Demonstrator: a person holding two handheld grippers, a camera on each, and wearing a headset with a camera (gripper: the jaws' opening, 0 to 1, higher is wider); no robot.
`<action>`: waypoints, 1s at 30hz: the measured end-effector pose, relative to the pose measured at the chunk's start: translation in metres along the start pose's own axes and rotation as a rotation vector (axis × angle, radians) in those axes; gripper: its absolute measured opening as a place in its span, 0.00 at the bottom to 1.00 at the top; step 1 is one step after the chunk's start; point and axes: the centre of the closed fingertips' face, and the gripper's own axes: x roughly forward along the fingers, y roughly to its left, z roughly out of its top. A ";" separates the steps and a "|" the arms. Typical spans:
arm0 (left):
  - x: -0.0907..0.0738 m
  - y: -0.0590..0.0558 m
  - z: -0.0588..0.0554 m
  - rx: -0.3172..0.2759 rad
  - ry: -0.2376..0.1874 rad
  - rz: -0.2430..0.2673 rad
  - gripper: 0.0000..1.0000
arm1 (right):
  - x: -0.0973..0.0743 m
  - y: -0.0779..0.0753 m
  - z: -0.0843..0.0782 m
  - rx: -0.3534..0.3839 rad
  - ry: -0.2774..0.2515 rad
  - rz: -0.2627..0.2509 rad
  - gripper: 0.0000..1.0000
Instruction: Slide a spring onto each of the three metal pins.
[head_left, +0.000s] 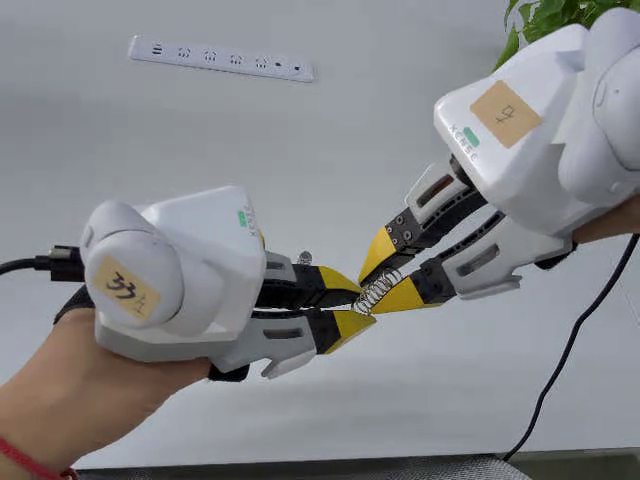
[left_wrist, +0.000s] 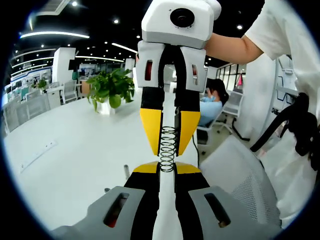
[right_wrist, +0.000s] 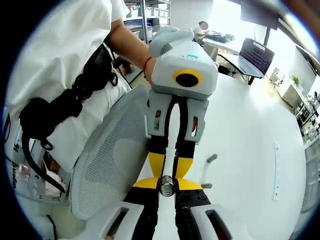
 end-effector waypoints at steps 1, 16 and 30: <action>0.000 0.000 0.000 0.000 0.000 0.000 0.06 | 0.000 0.000 0.000 -0.002 0.003 0.000 0.08; -0.001 0.000 -0.001 0.002 -0.008 -0.001 0.06 | 0.000 0.001 -0.002 -0.014 0.044 0.017 0.07; -0.001 0.002 -0.002 0.006 -0.015 0.007 0.07 | 0.002 -0.001 -0.002 0.001 0.045 0.008 0.07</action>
